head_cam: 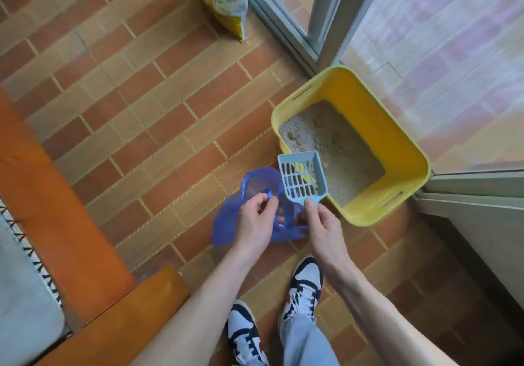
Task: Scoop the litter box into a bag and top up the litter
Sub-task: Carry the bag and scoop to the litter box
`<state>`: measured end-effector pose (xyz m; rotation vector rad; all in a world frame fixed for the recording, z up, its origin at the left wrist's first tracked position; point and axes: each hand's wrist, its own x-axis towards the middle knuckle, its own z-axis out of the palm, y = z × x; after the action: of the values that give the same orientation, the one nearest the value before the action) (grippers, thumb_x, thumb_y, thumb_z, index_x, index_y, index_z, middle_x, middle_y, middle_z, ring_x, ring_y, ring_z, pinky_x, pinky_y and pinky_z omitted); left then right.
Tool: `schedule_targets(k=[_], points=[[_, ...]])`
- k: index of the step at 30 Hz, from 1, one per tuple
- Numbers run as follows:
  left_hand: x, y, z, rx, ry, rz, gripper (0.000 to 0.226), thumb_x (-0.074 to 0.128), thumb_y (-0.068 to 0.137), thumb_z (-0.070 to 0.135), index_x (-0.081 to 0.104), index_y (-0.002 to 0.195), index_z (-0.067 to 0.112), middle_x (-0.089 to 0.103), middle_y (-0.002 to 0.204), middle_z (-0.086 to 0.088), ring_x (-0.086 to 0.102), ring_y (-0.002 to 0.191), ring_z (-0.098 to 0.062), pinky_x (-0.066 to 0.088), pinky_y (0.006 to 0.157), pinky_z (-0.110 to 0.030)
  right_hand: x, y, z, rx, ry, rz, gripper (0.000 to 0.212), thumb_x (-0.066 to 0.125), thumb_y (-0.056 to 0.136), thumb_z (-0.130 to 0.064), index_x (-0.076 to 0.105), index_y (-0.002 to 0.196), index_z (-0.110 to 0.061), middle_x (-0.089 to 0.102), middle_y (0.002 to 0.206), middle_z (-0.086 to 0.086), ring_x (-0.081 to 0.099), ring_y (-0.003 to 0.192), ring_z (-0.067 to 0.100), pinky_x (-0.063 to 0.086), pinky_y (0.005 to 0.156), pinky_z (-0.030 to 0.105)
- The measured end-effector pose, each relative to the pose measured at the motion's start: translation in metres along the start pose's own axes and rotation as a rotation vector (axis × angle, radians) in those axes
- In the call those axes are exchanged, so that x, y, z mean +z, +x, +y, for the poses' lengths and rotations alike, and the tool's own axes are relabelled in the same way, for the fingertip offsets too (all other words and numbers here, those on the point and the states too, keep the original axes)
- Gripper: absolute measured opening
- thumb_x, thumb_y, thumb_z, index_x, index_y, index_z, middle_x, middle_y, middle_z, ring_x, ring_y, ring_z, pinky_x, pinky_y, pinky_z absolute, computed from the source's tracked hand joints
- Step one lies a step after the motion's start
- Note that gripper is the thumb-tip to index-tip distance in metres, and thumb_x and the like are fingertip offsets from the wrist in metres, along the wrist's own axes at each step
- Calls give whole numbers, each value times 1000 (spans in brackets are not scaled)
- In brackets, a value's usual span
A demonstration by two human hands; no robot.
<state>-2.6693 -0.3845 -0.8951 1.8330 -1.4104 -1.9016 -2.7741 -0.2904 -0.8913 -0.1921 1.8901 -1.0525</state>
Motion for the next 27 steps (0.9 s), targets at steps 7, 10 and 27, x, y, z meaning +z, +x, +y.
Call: schedule_targets(k=[7, 10, 27], points=[[-12, 1, 3, -2, -31, -36, 28, 52, 106, 18, 74, 97, 2, 78, 92, -13, 67, 82, -17, 56, 77, -36, 32, 7, -8, -35, -129, -23, 43, 36, 106, -51, 63, 99, -18, 73, 90, -1, 68, 83, 13, 54, 82, 43], [-21, 0, 9, -14, -45, -72, 30, 48, 108, 19, 72, 100, 4, 77, 86, -15, 69, 74, -16, 57, 70, -35, 25, 2, -14, -103, -243, 42, 36, 37, 106, -48, 56, 93, -21, 71, 81, -4, 66, 77, 17, 53, 77, 47], [-52, -11, 17, -20, -124, -29, 28, 41, 110, 18, 64, 107, 2, 60, 66, -7, 57, 45, -17, 48, 51, -27, 24, -25, -25, 171, 194, -13, 40, 31, 110, -41, 46, 93, -9, 74, 79, 12, 59, 46, 30, 43, 42, 25]])
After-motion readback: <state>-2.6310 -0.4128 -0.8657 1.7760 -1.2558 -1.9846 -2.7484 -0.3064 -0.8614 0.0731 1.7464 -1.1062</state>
